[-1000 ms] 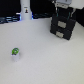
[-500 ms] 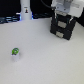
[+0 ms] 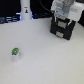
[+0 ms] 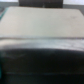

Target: Open the kcup holder, insert the kcup into the holder, and close the kcup holder

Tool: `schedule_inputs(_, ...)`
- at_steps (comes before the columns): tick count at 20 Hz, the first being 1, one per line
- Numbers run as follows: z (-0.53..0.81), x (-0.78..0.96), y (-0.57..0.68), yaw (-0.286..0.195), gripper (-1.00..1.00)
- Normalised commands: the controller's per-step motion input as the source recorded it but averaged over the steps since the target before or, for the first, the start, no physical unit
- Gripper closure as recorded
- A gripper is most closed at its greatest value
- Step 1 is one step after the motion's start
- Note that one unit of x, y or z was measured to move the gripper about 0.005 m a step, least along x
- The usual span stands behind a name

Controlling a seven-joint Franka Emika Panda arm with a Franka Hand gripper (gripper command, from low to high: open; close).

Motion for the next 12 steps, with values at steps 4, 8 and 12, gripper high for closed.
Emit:
schedule_inputs(4, 0.02, 0.19, 0.01, -0.017, 1.0)
schedule_inputs(8, 0.16, 0.77, -0.08, -0.055, 1.0)
schedule_inputs(12, 0.21, 0.9, -0.17, -0.05, 1.0)
